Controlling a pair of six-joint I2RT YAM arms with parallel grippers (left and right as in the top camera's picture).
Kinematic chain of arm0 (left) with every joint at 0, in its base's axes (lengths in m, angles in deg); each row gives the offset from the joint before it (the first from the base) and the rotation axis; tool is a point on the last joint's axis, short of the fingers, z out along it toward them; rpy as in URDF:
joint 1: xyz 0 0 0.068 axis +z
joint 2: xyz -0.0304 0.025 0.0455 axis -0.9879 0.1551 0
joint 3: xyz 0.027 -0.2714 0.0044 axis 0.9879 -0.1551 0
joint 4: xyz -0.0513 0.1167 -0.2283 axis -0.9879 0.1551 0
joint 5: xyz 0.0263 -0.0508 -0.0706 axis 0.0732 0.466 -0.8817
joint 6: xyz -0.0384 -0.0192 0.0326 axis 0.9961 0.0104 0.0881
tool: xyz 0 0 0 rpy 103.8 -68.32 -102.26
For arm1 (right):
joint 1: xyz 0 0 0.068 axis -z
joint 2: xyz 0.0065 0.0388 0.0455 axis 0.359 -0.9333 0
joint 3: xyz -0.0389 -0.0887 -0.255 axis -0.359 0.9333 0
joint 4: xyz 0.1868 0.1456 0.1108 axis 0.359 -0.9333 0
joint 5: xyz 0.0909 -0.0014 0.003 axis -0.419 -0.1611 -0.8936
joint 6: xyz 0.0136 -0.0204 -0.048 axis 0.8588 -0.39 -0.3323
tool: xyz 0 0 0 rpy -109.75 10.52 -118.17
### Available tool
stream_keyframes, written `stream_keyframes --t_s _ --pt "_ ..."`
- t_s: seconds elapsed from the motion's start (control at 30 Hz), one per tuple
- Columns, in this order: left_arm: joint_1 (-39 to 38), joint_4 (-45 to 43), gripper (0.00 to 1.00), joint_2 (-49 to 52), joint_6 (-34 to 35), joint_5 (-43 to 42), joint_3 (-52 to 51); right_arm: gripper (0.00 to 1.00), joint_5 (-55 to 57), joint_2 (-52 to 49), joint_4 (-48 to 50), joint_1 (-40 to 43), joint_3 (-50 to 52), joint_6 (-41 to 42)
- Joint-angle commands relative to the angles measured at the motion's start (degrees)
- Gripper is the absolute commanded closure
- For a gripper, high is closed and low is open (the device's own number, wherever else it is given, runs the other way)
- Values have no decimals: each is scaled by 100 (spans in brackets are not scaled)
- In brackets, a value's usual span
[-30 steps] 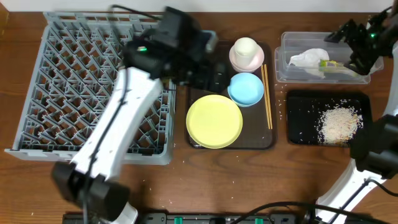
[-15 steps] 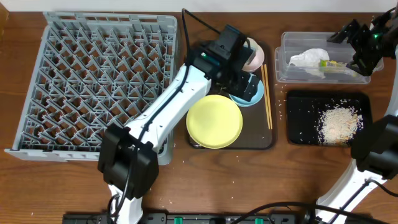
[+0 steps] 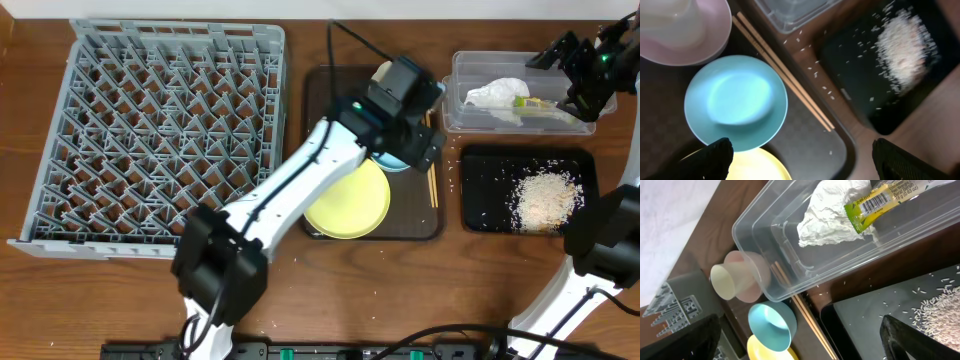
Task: Sort waste into correct bins and load items into the dishwasher
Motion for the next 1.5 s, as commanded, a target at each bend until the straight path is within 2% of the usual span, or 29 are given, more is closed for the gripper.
stream_keyframes --t_s 0.0,0.47,1.0,1.13,1.43,1.47 --pt "-87 13 10 420 -55 772 -44 1 -44 170 0 37 -22 63" --pt "-470 -413 14 1200 -800 804 -44 1 -46 168 2 37 -22 63" --pt "-533 -348 27 1775 -782 1207 -44 1 -46 168 0 37 -22 66" --pt "-533 -308 40 1757 -782 1207 -42 1 -46 170 2 37 -22 63" --pt "-533 -341 80 1685 -673 1204 -35 1 -46 168 0 37 -22 63" --pt "-533 -341 81 1650 -621 1198 -35 1 -46 168 0 37 -22 63"
